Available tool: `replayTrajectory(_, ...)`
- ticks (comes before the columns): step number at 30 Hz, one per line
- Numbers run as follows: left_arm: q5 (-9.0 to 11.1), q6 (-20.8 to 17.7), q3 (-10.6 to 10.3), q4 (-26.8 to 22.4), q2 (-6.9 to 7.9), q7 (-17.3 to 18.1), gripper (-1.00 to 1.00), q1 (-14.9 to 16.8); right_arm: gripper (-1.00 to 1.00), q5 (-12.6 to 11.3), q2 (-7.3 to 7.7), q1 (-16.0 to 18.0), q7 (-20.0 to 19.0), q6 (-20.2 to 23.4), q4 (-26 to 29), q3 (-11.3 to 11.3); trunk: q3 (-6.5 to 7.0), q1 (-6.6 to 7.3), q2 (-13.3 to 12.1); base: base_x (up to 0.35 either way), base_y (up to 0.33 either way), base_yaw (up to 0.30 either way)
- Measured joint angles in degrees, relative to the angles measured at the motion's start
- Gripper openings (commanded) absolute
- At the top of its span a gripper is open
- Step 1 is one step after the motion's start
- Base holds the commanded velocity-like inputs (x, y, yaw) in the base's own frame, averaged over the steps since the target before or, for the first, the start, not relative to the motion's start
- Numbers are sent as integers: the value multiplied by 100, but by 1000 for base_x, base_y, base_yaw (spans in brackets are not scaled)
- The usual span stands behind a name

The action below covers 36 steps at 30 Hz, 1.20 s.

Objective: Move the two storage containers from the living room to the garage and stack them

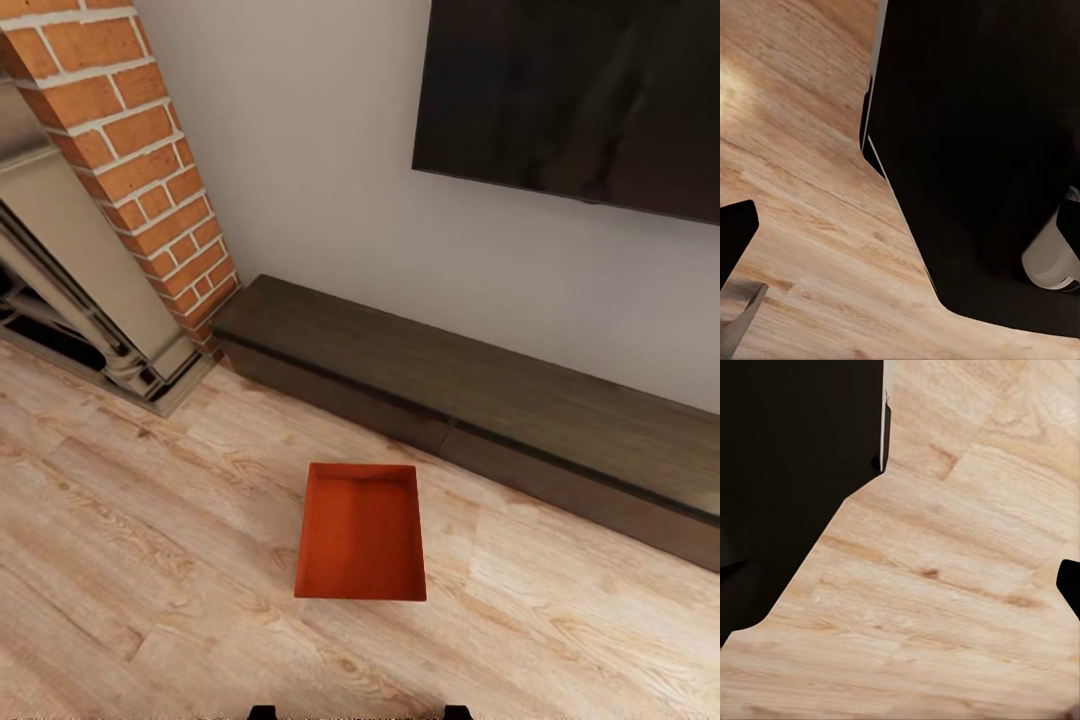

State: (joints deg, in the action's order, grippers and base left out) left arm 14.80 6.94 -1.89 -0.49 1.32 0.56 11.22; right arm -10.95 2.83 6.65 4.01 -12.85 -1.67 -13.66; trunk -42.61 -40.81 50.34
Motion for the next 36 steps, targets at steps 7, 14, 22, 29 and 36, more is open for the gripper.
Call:
replayTrajectory(7, 0, 0, 0, 0, 0, 0, 100, 1, 100, 1, 0, 0, 0, 0, 0, 0, -64, 0, 0, 0, 0, 0)
replayTrajectory(14, 0, 0, 0, 0, 0, 0, 100, 1, 100, 4, -1, 1, 0, 0, 0, 0, -128, 0, 0, 0, 0, 0)
replayTrajectory(22, 0, 0, 0, 0, 0, 0, 100, 0, 100, 3, -4, 0, 0, -1, 0, 0, -202, 0, 0, 0, 0, 0)
replayTrajectory(29, 0, 0, 0, 0, 0, 0, 100, 1, 100, 3, 0, 1, -4, 0, 0, 0, -266, 0, 0, 0, 0, 0)
replayTrajectory(36, 0, 0, 0, 0, 0, 0, 100, 1, 100, 2, 0, 1, -17, 0, 0, 0, -330, 0, 0, 0, 0, 0)
